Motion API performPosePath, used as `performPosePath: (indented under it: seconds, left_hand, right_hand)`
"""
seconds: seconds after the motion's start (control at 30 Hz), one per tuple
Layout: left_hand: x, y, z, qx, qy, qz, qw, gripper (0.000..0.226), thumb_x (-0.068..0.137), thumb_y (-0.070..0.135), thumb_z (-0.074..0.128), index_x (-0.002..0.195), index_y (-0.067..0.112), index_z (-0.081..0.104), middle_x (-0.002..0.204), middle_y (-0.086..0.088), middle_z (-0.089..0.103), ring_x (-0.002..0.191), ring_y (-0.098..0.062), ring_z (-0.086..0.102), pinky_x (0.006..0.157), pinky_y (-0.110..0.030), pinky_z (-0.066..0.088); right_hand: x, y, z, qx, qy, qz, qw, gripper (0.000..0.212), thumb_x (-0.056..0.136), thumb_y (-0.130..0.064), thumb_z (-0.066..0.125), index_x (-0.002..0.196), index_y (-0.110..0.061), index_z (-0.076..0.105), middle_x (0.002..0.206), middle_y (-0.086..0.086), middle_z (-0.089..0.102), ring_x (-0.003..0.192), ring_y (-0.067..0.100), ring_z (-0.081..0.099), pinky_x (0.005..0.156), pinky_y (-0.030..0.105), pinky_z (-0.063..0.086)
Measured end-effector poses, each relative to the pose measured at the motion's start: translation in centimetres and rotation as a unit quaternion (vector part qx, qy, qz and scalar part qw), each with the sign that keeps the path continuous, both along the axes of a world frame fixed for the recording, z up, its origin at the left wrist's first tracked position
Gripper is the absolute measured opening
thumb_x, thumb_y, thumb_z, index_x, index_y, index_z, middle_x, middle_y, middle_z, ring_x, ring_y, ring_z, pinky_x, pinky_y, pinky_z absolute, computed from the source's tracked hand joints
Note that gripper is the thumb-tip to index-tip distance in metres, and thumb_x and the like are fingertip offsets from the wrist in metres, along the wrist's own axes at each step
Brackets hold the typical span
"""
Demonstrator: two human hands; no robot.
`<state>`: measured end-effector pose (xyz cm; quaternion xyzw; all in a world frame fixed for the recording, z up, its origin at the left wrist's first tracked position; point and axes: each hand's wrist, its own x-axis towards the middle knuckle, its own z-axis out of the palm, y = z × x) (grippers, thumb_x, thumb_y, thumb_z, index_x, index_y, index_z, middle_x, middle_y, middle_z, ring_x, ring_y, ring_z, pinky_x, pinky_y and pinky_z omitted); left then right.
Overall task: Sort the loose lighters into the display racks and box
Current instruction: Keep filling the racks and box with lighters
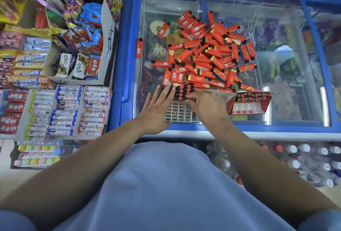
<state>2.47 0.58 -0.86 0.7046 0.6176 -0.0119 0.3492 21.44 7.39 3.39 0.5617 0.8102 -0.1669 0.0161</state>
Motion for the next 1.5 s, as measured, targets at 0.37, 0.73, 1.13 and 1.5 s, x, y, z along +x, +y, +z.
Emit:
performPosePath:
  seconds: [0.37, 0.73, 1.13, 1.5]
  left_hand:
    - [0.5, 0.2, 0.9, 0.016, -0.018, 0.032, 0.999, 0.101, 0.099, 0.045, 0.059, 0.161, 0.026, -0.018, 0.165, 0.009, -0.033, 0.15, -0.022, -0.036, 0.125, -0.053, -0.014]
    - [6.4, 14.1, 3.5, 0.108, -0.049, 0.017, 0.993, 0.078, 0.092, 0.017, 0.068, 0.159, 0.01, 0.027, 0.165, -0.009, 0.027, 0.154, -0.026, 0.019, 0.127, -0.04, 0.019]
    - [11.4, 20.7, -0.9, 0.085, 0.244, -0.091, 0.962, 0.101, 0.077, 0.062, 0.073, 0.149, 0.007, 0.03, 0.148, -0.017, 0.036, 0.142, -0.036, 0.03, 0.122, -0.057, 0.017]
    - [10.4, 22.8, -1.1, 0.035, 0.212, -0.005, 0.977, 0.076, 0.081, 0.039, 0.079, 0.14, 0.006, 0.045, 0.14, -0.014, 0.05, 0.132, -0.033, 0.046, 0.103, -0.047, 0.044]
  right_hand:
    - [1.3, 7.5, 0.7, -0.039, 0.145, -0.087, 0.985, 0.026, 0.095, -0.021, 0.07, 0.121, -0.026, 0.069, 0.113, -0.004, 0.068, 0.096, 0.014, 0.065, 0.087, 0.04, 0.058]
    - [4.6, 12.2, -1.0, -0.034, 0.042, -0.141, 0.988, 0.046, 0.088, -0.013, 0.07, 0.13, -0.031, 0.061, 0.13, 0.0, 0.065, 0.118, 0.026, 0.062, 0.094, 0.04, 0.049]
    - [6.0, 18.0, -3.9, -0.087, 0.001, 0.019, 0.996, 0.092, 0.087, -0.009, 0.062, 0.163, -0.024, 0.013, 0.166, 0.005, 0.022, 0.147, 0.038, 0.026, 0.118, 0.054, 0.031]
    - [5.0, 20.5, -5.2, -0.087, 0.017, 0.018, 0.996, 0.065, 0.085, -0.004, 0.062, 0.146, -0.016, 0.043, 0.142, 0.01, 0.046, 0.133, 0.033, 0.04, 0.108, 0.05, 0.042]
